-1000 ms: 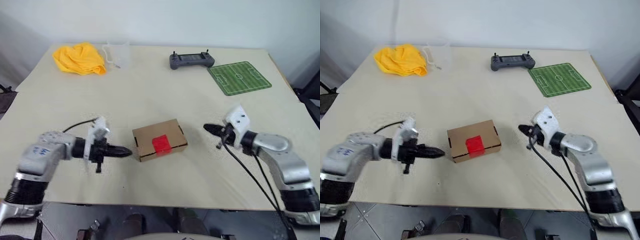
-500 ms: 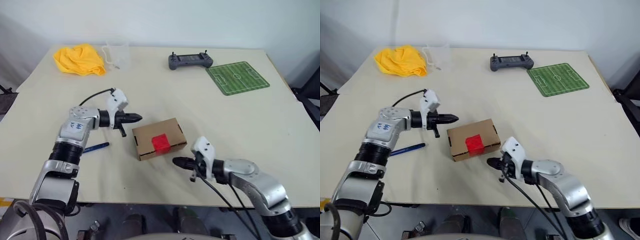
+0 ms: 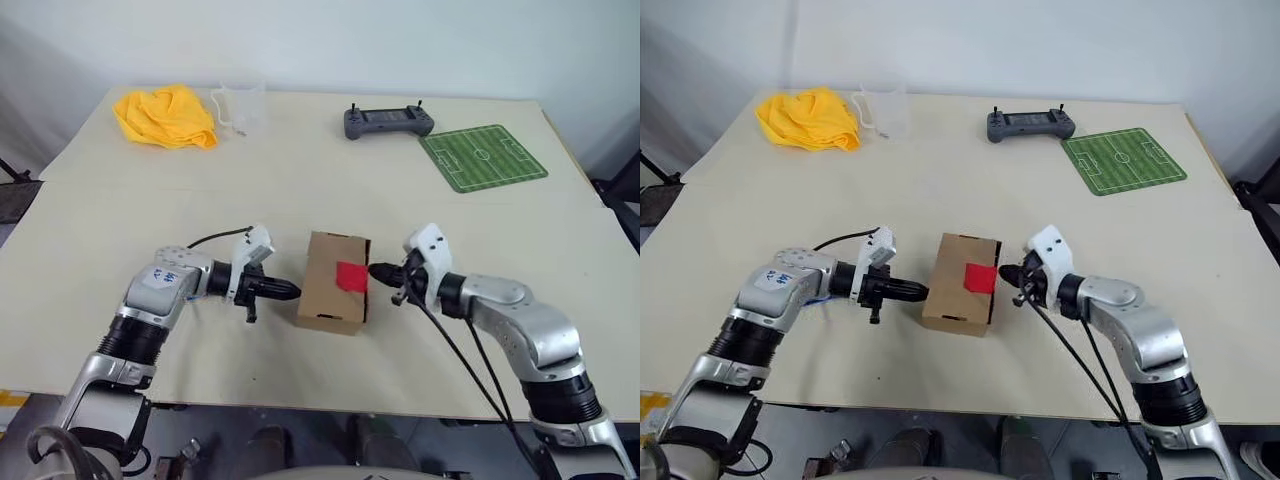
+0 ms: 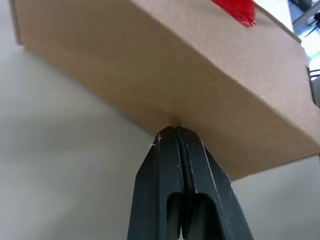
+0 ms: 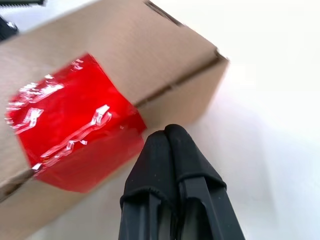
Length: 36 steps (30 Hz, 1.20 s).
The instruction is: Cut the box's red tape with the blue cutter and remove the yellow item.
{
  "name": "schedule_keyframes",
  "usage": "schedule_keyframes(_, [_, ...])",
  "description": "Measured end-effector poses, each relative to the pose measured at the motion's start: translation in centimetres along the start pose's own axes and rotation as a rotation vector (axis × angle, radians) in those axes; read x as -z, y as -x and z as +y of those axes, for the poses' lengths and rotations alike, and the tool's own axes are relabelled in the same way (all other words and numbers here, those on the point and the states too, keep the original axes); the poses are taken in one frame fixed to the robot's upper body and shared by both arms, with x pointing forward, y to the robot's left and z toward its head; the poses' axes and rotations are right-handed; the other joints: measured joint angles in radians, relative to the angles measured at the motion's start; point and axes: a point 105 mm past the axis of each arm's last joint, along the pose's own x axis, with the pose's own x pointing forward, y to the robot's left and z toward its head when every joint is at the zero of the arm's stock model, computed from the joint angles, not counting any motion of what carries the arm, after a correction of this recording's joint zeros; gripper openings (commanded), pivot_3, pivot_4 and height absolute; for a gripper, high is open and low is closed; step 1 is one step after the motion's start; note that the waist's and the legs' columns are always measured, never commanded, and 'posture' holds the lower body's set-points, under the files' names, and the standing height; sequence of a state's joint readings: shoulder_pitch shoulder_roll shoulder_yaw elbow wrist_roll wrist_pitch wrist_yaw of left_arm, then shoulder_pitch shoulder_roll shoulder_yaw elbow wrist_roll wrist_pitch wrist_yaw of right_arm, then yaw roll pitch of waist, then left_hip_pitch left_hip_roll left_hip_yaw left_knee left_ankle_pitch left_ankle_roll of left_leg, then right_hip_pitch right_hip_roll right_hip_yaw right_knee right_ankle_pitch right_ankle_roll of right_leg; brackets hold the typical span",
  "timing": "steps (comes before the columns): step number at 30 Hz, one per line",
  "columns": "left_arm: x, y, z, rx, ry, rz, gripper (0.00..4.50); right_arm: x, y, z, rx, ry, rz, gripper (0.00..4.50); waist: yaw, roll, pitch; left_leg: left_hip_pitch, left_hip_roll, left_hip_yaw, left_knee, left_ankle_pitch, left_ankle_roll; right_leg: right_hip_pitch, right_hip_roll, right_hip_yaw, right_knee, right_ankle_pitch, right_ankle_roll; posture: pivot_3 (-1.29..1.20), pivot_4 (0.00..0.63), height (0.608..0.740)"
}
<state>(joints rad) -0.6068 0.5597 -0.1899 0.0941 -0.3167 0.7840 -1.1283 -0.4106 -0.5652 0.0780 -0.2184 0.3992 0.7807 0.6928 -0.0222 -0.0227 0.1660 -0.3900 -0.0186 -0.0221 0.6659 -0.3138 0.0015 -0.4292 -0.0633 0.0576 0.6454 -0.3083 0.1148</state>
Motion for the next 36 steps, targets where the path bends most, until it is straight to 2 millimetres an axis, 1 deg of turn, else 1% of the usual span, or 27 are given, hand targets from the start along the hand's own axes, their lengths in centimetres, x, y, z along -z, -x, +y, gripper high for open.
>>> schedule_keyframes(2, [0.1, -0.7, -0.7, 0.012, 0.013, -0.013, 0.02, 0.1, 0.1, -0.6, -0.005, 0.012, 0.013, 0.00, -0.001, 0.000, 0.000, 0.000, 0.000, 0.000, 0.000, 0.000, 0.000, 0.000, 0.000, 0.000, 0.000, 0.000, 0.000, 0.00, 0.150, 0.740])
schedule_keyframes(5, [0.0, -1.3, -1.2, 0.011, 0.026, -0.028, 0.02, 0.1, -0.1, -0.8, -0.034, 0.027, 0.016, 0.00, -0.006, 0.000, 0.000, 0.000, 0.001, 0.001, 0.000, 0.000, 0.000, 0.000, 0.001, 0.000, 0.000, 0.000, 0.000, 0.00, 0.150, 0.740])
schedule_keyframes(10, [0.2, -2.7, -2.5, 0.023, 0.064, -0.061, 0.02, 0.6, -0.9, -1.6, -0.045, 0.035, 0.013, 0.00, -0.005, 0.000, 0.000, 0.001, 0.001, 0.002, 0.000, 0.000, 0.000, 0.000, 0.001, 0.000, 0.000, 0.000, 0.000, 0.00, 0.150, 0.740])
schedule_keyframes(14, [0.4, -2.8, -2.8, 0.024, 0.079, -0.070, 0.02, 0.4, -1.2, -2.0, -0.045, 0.065, -0.028, 0.00, -0.004, 0.000, 0.000, 0.001, 0.000, 0.002, 0.000, 0.001, -0.002, 0.000, 0.001, 0.000, 0.000, 0.000, 0.000, 0.00, 0.150, 0.740])
schedule_keyframes(15, [0.4, -2.8, -3.0, 0.029, 0.075, -0.074, 0.02, 0.4, -1.2, -2.2, -0.041, 0.075, -0.034, 0.00, -0.004, 0.000, 0.000, 0.001, 0.000, 0.002, 0.000, 0.003, -0.005, 0.000, 0.001, 0.000, 0.000, 0.000, 0.000, 0.00, 0.150, 0.740])
schedule_keyframes(18, [1.0, -1.9, -3.0, 0.018, 0.082, -0.071, 0.02, 0.2, -0.8, -2.6, -0.040, 0.107, -0.062, 0.00, -0.005, 0.000, 0.000, 0.001, 0.001, 0.002, 0.000, 0.003, -0.005, 0.000, 0.001, 0.000, 0.000, 0.000, 0.000, 0.00, 0.150, 0.740])
schedule_keyframes(21, [1.3, 0.0, -2.9, -0.011, 0.083, -0.107, 0.02, -0.3, 1.3, -3.4, -0.021, 0.140, -0.113, 0.00, -0.004, 0.001, 0.000, 0.001, 0.001, 0.001, -0.001, 0.003, -0.005, 0.000, 0.001, 0.000, -0.001, 0.000, 0.000, 0.00, 0.150, 0.740])
schedule_keyframes(23, [1.4, 1.9, -2.4, -0.054, 0.079, -0.147, 0.02, -0.6, 2.9, -3.5, -0.021, 0.167, -0.141, 0.00, -0.003, 0.001, 0.000, 0.001, 0.001, 0.001, -0.001, 0.002, -0.005, 0.000, 0.001, 0.000, -0.002, 0.000, 0.000, 0.00, 0.150, 0.740])
schedule_keyframes(24, [1.3, 2.7, -2.4, -0.066, 0.073, -0.170, 0.00, -0.7, 3.6, -3.3, -0.033, 0.174, -0.157, 0.18, -0.003, 0.001, 0.000, 0.001, 0.001, 0.001, -0.001, 0.002, -0.004, 0.000, 0.001, 0.000, -0.003, 0.000, 0.000, 0.00, 0.150, 0.740])
schedule_keyframes(26, [1.3, 5.0, -2.6, -0.104, 0.037, -0.233, 0.00, -1.0, 5.5, -2.2, -0.092, 0.163, -0.208, 0.61, -0.003, 0.001, 0.000, 0.001, 0.002, 0.001, -0.002, 0.002, -0.004, 0.001, 0.001, 0.001, -0.004, 0.000, 0.000, 0.00, 0.150, 0.740])
schedule_keyframes(28, [1.8, 7.9, -2.3, -0.191, -0.033, -0.258, 0.00, -1.6, 7.3, -1.1, -0.142, 0.153, -0.256, 1.28, -0.006, 0.001, 0.001, 0.001, 0.003, 0.000, -0.003, 0.001, -0.004, 0.001, 0.001, 0.002, -0.006, 0.000, 0.000, 0.00, 0.150, 0.740])
schedule_keyframes(30, [2.3, 10.6, -2.2, -0.276, -0.124, -0.243, 0.42, -2.6, 8.5, 0.3, -0.187, 0.179, -0.305, 1.97, -0.007, 0.002, 0.001, 0.003, 0.004, 0.000, -0.004, 0.000, -0.002, 0.002, 0.001, 0.003, -0.009, 0.000, -0.001, 0.00, 0.150, 0.740])
schedule_keyframes(31, [2.5, 11.7, -2.1, -0.297, -0.142, -0.230, 0.60, -3.1, 8.8, 1.2, -0.209, 0.193, -0.321, 2.28, -0.006, 0.002, 0.001, 0.003, 0.004, 0.000, -0.004, 0.000, -0.002, 0.003, 0.001, 0.003, -0.009, -0.001, -0.001, 0.00, 0.150, 0.740])
schedule_keyframes(34, [3.1, 15.5, -1.7, -0.376, -0.182, -0.192, 1.52, -3.4, 8.9, 4.4, -0.297, 0.251, -0.336, 3.36, -0.004, 0.002, 0.001, 0.003, 0.004, -0.002, -0.004, 0.000, -0.002, 0.003, 0.000, 0.002, -0.009, -0.001, -0.002, 0.00, 0.150, 0.740])
schedule_keyframes(35, [3.5, 16.5, -1.6, -0.400, -0.187, -0.177, 1.86, -3.3, 8.8, 5.2, -0.323, 0.262, -0.339, 3.75, -0.004, 0.002, 0.001, 0.003, 0.004, -0.002, -0.004, 0.000, -0.002, 0.004, 0.000, 0.002, -0.009, -0.001, -0.002, 0.00, 0.150, 0.740])
schedule_keyframes(36, [4.3, 17.5, -1.5, -0.420, -0.183, -0.150, 2.12, -3.3, 8.7, 6.0, -0.346, 0.272, -0.362, 4.03, -0.004, 0.002, 0.001, 0.004, 0.004, -0.002, -0.004, 0.000, -0.002, 0.004, -0.001, 0.002, -0.009, -0.001, -0.002, 0.00, 0.150, 0.740])
